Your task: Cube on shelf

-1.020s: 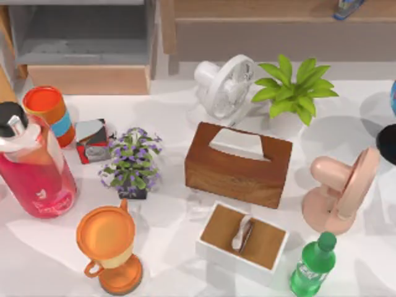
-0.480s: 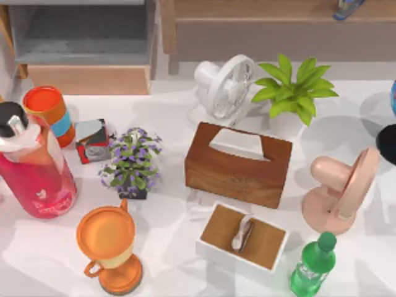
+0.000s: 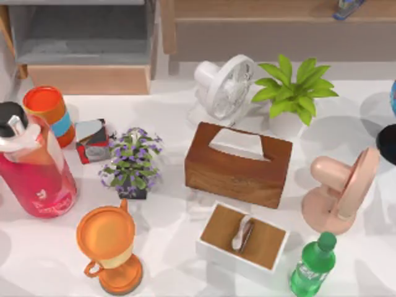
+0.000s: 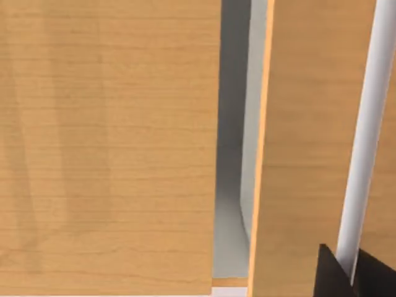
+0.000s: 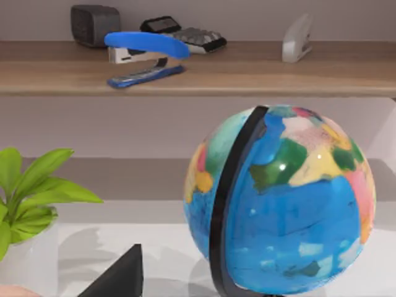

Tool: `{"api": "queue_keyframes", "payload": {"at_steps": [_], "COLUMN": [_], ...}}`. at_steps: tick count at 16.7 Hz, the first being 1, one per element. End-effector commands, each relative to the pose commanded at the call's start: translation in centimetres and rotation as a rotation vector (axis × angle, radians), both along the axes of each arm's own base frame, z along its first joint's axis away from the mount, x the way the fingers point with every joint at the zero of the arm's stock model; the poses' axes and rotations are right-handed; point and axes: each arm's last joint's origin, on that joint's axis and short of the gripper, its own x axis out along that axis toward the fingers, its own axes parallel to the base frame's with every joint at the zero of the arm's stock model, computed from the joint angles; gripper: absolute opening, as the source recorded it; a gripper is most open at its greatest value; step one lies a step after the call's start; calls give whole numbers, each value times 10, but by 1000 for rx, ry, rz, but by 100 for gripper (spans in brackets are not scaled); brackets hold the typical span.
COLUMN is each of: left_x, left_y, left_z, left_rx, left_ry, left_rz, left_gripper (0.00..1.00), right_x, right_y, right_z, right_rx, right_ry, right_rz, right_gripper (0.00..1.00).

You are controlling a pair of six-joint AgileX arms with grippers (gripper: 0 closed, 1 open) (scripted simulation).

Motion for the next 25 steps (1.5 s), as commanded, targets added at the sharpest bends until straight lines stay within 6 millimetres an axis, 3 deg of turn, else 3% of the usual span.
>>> {"api": "queue_keyframes", "payload": {"at_steps": [2,8,13,25], "left_x": [-8,-57,-63,-63], "left_y": [-1,4,2,2], "left_z": [3,2,-1,-1], "left_rx": [4,0,-1,-1], "left_ry": [-7,-4,2,2], "left_rz": [-9,11,2,2], "left_gripper": [0,0,0,90], "right_x": [0,0,0,0], "right_y": [0,0,0,0], "right_z": [0,0,0,0], "right_rx": [0,0,0,0], "right_ry": [0,0,0,0], "right_rz": [0,0,0,0], "right_gripper": [100,100,100,100]}}
